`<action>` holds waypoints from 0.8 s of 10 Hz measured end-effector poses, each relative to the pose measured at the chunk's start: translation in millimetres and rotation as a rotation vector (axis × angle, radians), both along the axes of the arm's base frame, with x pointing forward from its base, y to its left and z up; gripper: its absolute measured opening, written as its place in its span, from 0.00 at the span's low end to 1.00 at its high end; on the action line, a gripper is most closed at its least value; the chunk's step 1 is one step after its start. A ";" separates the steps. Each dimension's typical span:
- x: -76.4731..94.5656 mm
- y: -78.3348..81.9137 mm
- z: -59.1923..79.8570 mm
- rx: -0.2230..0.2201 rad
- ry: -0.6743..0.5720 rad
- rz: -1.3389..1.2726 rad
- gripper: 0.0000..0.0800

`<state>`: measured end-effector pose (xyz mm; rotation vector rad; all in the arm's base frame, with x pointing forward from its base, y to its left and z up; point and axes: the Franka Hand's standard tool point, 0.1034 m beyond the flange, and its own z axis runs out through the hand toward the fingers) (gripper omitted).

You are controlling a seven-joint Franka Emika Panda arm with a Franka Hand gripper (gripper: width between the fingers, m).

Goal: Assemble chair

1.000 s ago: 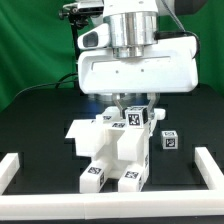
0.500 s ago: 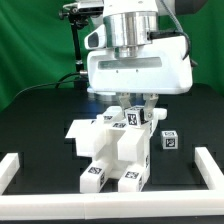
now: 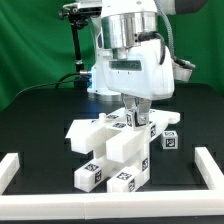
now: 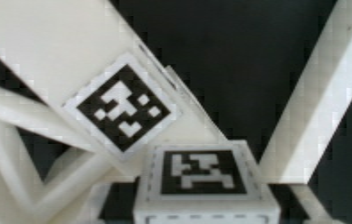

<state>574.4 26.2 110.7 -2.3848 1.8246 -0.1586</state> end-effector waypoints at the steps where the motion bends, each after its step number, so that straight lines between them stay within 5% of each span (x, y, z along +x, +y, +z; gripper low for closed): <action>1: -0.1 0.7 -0.1 0.012 0.001 -0.042 0.35; 3: -0.4 1.1 -0.4 0.009 0.000 -0.016 0.45; 5: 5.2 0.0 2.7 -0.013 0.017 0.197 0.77; 8: 9.9 6.0 4.5 -0.068 0.023 0.606 0.81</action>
Offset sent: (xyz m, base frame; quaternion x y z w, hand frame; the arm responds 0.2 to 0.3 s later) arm 0.0000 0.0000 0.0000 0.0000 0.0000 0.0000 1.0000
